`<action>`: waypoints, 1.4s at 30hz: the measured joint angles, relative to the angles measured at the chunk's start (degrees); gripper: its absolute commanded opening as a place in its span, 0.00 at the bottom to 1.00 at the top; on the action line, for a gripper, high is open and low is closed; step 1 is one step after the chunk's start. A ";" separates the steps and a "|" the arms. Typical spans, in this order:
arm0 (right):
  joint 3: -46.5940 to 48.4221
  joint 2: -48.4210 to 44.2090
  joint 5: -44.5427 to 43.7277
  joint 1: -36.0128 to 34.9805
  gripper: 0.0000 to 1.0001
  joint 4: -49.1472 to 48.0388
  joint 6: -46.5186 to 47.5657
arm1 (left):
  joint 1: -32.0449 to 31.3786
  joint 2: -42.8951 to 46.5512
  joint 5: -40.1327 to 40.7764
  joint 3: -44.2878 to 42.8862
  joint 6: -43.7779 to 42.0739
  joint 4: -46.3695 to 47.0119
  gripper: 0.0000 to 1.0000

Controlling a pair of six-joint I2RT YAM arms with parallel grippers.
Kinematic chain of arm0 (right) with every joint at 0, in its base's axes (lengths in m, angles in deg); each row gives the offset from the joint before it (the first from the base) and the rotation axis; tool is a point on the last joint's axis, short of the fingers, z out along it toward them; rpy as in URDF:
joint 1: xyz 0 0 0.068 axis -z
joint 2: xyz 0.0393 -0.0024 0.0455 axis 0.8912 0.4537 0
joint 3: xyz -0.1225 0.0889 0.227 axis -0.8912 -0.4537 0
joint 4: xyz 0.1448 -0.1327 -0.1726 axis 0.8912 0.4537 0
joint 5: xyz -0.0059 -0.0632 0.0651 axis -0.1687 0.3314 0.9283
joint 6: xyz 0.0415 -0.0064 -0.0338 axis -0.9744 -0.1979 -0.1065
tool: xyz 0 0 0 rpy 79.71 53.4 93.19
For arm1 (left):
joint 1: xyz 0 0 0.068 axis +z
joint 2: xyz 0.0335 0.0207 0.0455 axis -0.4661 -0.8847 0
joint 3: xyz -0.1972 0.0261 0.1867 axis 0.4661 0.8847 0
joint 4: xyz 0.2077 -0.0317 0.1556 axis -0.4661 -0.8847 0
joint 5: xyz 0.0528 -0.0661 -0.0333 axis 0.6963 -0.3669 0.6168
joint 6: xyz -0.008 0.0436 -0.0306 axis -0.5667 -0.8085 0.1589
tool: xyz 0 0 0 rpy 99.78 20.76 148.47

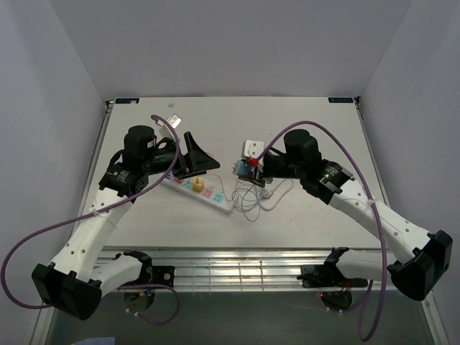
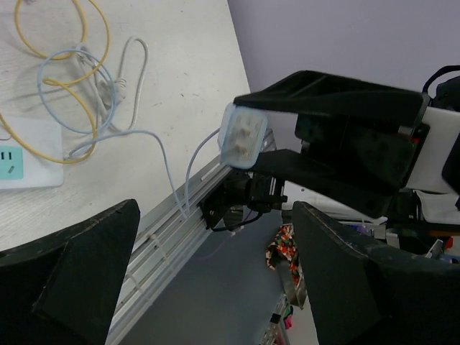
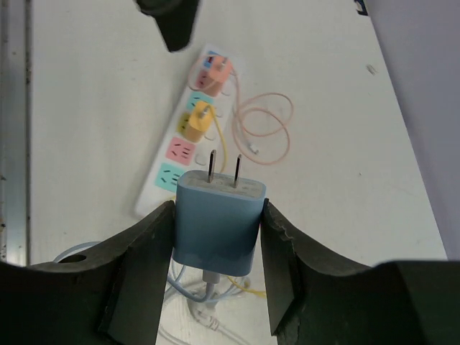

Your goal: Insert the plug

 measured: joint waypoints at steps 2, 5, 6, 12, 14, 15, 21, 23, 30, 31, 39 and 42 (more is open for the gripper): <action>0.02 0.48 2.27 -1.90 0.11 0.48 0.98 | -0.81 -0.31 -0.48 0.50 0.74 1.70 0.98; 0.04 1.09 4.90 -4.33 0.11 1.01 2.21 | -1.99 -0.35 -0.70 1.22 1.60 3.91 0.98; 0.04 1.38 5.55 -4.74 0.11 1.03 2.40 | -2.25 -0.37 -0.68 1.31 1.77 4.39 0.98; 0.04 2.03 7.39 -5.14 0.11 0.76 2.84 | -4.28 -1.40 -0.61 1.53 2.14 6.03 0.97; 0.17 2.08 7.56 -5.14 0.11 0.79 2.82 | -5.14 -1.84 -0.57 1.81 2.14 6.45 0.96; 0.31 2.14 7.63 -5.14 0.11 0.72 2.82 | -5.62 -1.95 -0.48 2.05 2.14 6.56 0.95; 1.20 2.69 8.20 -5.14 0.11 0.24 2.78 | -8.74 -2.73 0.81 2.40 2.10 7.06 0.93; 1.53 3.02 8.41 -5.14 0.11 -0.07 2.75 | -9.73 -3.30 1.31 2.40 2.10 7.54 0.87; 2.01 3.89 8.72 -5.14 0.11 -0.28 2.32 | -12.00 -5.79 3.65 2.40 2.21 7.61 0.53; 2.01 3.96 8.83 -5.14 0.11 -0.28 2.23 | -12.09 -5.81 4.04 2.38 2.21 7.61 0.48; 2.10 4.15 8.76 -5.11 0.27 0.11 1.38 | -12.59 -5.57 5.03 2.38 1.27 7.85 0.00; 2.08 4.09 8.33 -5.14 0.55 -0.11 0.11 | -12.63 -5.27 5.57 2.78 1.55 8.31 0.00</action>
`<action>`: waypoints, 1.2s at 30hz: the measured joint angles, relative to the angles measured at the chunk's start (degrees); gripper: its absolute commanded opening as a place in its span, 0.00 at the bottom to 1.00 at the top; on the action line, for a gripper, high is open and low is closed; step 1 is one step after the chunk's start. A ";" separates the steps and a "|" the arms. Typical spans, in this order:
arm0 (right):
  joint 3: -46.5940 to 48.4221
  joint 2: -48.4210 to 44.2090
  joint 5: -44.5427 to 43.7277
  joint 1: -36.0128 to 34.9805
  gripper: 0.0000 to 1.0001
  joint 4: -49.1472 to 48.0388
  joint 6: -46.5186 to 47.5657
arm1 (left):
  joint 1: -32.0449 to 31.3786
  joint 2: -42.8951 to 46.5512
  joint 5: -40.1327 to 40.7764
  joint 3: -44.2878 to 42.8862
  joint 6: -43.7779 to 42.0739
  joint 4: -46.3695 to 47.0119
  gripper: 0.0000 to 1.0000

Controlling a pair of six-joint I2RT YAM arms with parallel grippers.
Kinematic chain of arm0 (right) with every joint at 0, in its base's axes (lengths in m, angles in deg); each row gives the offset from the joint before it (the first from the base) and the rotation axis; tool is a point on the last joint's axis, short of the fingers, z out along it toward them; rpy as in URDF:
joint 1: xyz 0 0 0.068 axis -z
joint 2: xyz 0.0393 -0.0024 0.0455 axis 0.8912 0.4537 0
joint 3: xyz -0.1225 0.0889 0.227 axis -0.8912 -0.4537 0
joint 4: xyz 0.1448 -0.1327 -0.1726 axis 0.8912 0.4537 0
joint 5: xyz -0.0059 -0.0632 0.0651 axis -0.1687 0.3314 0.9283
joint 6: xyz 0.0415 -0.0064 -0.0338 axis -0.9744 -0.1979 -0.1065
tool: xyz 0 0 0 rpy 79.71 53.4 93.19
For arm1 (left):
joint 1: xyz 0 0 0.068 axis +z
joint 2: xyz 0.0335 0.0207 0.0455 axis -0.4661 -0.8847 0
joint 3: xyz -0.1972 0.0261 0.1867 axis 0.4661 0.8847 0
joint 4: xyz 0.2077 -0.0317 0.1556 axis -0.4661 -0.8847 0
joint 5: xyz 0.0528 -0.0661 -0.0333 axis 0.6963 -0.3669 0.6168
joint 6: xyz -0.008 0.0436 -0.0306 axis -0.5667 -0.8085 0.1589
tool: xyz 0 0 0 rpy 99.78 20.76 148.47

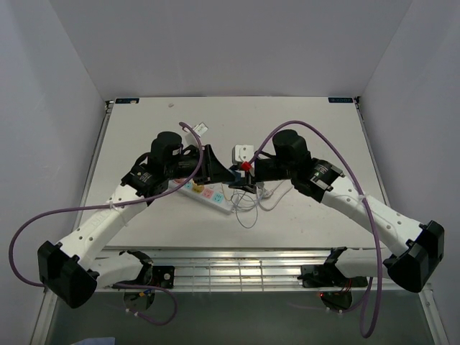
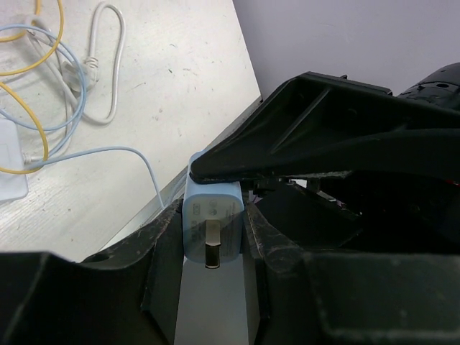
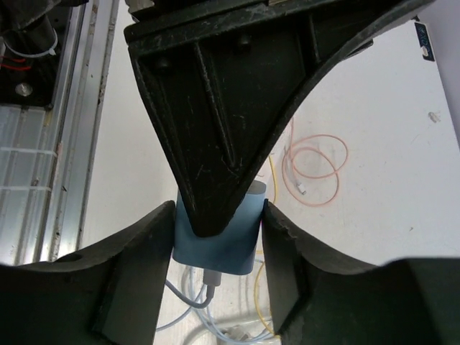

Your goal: Insert the plug

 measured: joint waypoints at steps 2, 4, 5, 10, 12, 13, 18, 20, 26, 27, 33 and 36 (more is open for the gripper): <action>-0.20 -0.17 -0.70 0.00 0.79 -0.24 -2.08 | -0.02 0.59 0.33 1.01 0.70 1.16 0.00; -1.53 -1.29 -2.60 -0.13 0.99 -2.05 -4.74 | 0.00 1.25 1.27 2.16 1.70 1.68 0.00; -2.32 -2.12 -3.72 -0.24 0.93 -2.69 -6.54 | 0.02 1.42 1.70 2.64 2.10 1.84 0.00; -6.05 -8.13 -10.51 -0.31 0.90 -5.70 -19.08 | 0.07 1.66 4.68 3.80 4.48 2.47 0.00; -7.93 -11.13 -12.17 -0.31 0.90 -7.13 -24.55 | 0.07 1.97 6.01 4.20 5.53 2.69 0.00; -9.38 -13.09 -13.18 -0.31 0.90 -8.41 -27.71 | 0.07 2.16 6.58 4.31 6.08 2.75 0.00; -18.73 -23.50 -15.17 -0.31 0.90 -14.38 -42.69 | 0.07 3.45 9.27 4.76 8.92 4.15 0.00; -21.88 -25.35 -13.92 -0.31 0.90 -17.90 -48.06 | 0.07 3.89 9.94 4.76 9.90 4.87 0.00; -27.41 -20.81 -8.37 -0.33 0.90 -30.62 -62.51 | 0.07 4.50 11.23 4.76 12.70 7.65 0.00; -28.55 -19.26 -8.35 -0.35 0.90 -32.94 -65.00 | 0.07 4.79 11.50 4.81 13.27 8.11 0.00; -34.01 -14.58 -11.19 -0.35 0.90 -44.52 -77.59 | 0.07 9.38 13.31 6.43 15.78 11.52 0.00; -34.82 -13.73 -13.20 -0.44 0.90 -51.63 -82.12 | 0.07 11.50 13.73 7.02 16.44 13.11 0.00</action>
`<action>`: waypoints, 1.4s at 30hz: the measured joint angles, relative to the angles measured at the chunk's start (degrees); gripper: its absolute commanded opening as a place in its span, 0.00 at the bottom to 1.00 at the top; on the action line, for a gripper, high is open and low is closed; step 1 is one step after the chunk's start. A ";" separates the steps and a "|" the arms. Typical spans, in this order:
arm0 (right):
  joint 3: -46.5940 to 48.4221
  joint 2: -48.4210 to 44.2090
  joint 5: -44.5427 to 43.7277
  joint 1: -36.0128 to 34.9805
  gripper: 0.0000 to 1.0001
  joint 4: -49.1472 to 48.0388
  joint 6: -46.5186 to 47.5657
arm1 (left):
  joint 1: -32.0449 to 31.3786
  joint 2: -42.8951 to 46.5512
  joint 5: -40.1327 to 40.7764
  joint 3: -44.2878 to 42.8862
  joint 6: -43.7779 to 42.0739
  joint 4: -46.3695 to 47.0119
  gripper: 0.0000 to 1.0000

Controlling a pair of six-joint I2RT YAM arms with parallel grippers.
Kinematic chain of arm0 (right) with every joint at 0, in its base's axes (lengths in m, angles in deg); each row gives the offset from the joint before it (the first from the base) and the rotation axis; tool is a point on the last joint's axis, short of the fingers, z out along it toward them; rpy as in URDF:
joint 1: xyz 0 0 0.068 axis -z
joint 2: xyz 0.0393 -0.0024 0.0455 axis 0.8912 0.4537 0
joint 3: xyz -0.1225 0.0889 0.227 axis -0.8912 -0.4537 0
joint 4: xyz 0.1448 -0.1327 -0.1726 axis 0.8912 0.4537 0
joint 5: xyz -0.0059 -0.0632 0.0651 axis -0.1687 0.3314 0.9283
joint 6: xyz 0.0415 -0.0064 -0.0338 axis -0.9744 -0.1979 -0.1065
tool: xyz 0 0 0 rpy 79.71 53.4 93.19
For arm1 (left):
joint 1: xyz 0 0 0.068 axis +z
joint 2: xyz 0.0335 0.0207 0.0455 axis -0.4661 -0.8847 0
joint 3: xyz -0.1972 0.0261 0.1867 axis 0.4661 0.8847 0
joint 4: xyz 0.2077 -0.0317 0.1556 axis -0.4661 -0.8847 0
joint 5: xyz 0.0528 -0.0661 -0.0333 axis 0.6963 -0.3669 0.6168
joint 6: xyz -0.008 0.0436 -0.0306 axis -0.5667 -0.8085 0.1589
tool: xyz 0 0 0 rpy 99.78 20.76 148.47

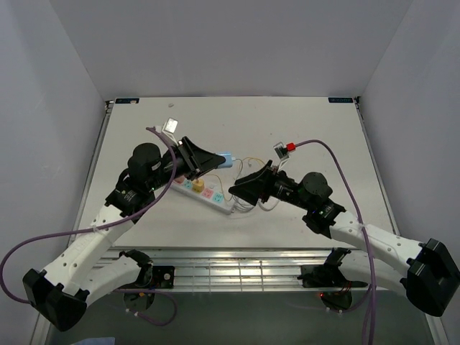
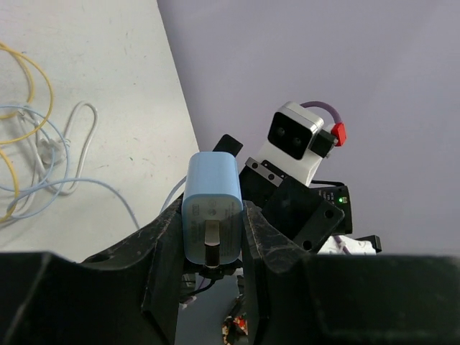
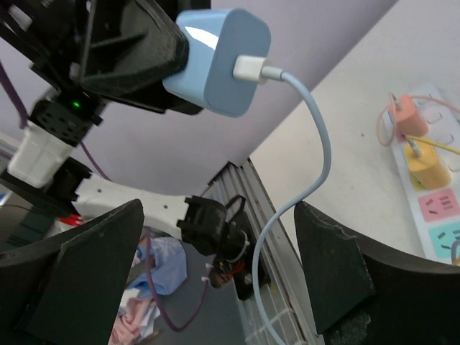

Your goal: Insert the plug

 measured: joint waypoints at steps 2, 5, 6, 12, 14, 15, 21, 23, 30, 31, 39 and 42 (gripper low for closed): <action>-0.02 0.85 -0.79 -0.09 0.90 -4.28 -2.27 | 0.00 0.46 -0.02 0.09 0.42 0.85 0.00; -0.02 2.47 -2.32 -0.39 0.90 -8.96 -5.33 | 0.00 0.59 -0.07 0.61 1.11 2.49 0.00; -0.02 3.06 -2.95 -0.59 0.90 -10.14 -6.47 | 0.00 0.61 -0.04 0.90 1.29 2.86 0.00; -0.02 5.07 -6.91 -0.83 0.90 -15.30 -10.84 | 0.00 1.25 0.09 2.91 1.95 3.56 0.00; 0.00 4.83 -7.80 -0.83 0.90 -15.08 -10.93 | 0.00 1.42 0.22 2.97 1.92 3.23 0.00; 0.02 4.50 -8.17 -0.83 0.90 -14.40 -10.82 | 0.00 1.53 0.42 2.97 1.88 3.21 0.00; 0.02 -1.55 -12.46 -1.16 0.90 -6.34 -9.22 | 0.00 2.12 1.44 2.97 1.86 2.82 0.00; 0.11 -2.51 -13.62 -1.66 0.90 -6.10 -8.76 | 0.00 2.12 1.51 2.97 1.90 2.82 0.00; 3.30 3.78 -14.56 -3.50 0.92 -6.08 -8.07 | 0.00 2.14 1.11 3.32 2.67 4.70 0.00; 3.30 4.55 -14.95 -3.58 0.93 -6.25 -8.20 | 0.00 2.16 1.09 3.43 2.73 4.74 0.00; 3.32 5.92 -17.42 -3.63 0.86 -11.56 -9.05 | 0.00 3.56 1.07 3.82 2.99 5.18 0.00; 3.34 6.91 -17.70 -3.69 0.79 -14.32 -9.49 | 0.00 4.15 1.07 3.82 3.28 5.68 0.00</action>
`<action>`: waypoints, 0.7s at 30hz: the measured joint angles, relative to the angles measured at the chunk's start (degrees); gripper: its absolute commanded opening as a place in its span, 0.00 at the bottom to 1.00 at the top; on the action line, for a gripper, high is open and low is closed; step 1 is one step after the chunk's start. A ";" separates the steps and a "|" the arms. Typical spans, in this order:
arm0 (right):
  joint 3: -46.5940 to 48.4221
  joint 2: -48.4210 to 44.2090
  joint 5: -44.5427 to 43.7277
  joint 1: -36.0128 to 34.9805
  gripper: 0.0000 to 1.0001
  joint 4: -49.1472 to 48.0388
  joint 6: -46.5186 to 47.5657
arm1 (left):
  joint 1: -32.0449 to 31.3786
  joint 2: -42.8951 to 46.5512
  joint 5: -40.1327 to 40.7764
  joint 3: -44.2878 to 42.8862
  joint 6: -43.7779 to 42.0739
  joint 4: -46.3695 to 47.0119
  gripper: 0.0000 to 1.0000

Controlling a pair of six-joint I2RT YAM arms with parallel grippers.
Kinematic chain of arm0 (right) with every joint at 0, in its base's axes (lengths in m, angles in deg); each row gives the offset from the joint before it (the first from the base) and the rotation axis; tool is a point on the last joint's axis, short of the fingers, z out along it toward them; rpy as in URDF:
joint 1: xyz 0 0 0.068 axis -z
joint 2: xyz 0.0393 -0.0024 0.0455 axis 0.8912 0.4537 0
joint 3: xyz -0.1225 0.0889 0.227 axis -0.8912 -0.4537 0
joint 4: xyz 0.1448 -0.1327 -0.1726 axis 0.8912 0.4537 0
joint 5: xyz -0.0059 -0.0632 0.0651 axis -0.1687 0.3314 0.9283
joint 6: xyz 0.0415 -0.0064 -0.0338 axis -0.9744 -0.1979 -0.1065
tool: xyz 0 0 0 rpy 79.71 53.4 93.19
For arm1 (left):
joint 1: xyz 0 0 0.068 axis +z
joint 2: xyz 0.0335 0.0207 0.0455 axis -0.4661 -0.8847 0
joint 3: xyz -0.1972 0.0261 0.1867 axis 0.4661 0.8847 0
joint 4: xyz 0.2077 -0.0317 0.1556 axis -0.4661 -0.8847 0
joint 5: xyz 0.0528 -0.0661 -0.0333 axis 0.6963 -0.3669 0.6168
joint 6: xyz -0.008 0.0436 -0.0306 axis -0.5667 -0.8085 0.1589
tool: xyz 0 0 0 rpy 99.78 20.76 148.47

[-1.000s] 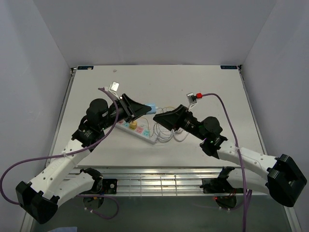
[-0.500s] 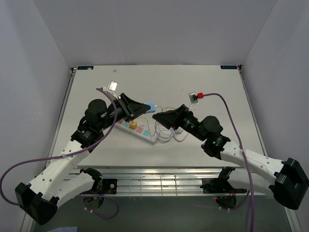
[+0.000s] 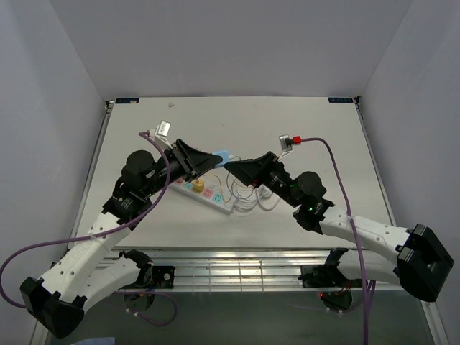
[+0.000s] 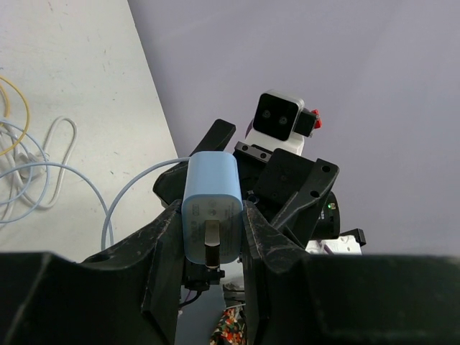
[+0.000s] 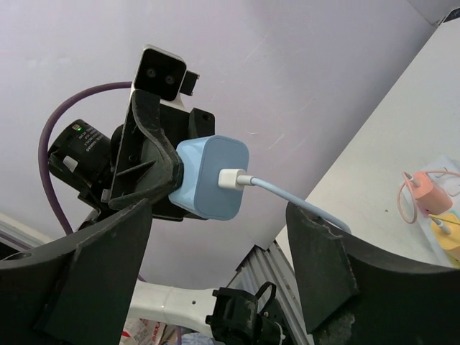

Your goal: Insert the plug

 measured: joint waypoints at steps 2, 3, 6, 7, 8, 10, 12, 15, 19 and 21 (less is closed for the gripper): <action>0.04 0.83 0.02 0.00 0.77 -0.98 -0.24 | 0.00 0.17 0.00 0.00 0.09 0.24 0.00; 0.09 1.27 0.02 0.00 0.76 -1.44 -0.44 | 0.00 0.17 -0.02 0.00 0.11 0.26 0.00; 0.11 2.38 0.02 -0.04 0.71 -2.60 -1.07 | 0.00 0.17 -0.02 0.02 0.11 0.22 0.00; 0.11 2.64 0.02 -0.07 0.67 -2.91 -1.22 | 0.00 0.17 -0.02 0.02 0.13 0.24 0.00; 0.11 2.82 0.02 -0.07 0.64 -3.26 -1.27 | 0.00 0.17 -0.02 0.02 0.13 0.28 0.00; 0.13 3.13 0.04 -0.13 0.59 -4.02 -1.42 | 0.00 0.17 -0.07 0.02 0.13 0.39 0.00; 0.20 3.43 0.02 -0.26 0.56 -4.83 -1.66 | 0.00 0.17 -0.28 0.13 0.13 0.72 0.00; 0.79 4.00 0.02 -0.28 0.55 -5.88 -1.75 | -0.02 0.15 -0.57 0.61 0.13 1.07 0.00; 1.07 4.66 0.00 -0.37 0.54 -7.26 -1.73 | -0.02 0.00 -0.61 0.76 0.26 1.38 0.00; 1.09 5.11 0.02 -0.37 0.47 -8.07 -1.75 | -0.02 0.00 -0.59 0.76 0.33 1.62 0.00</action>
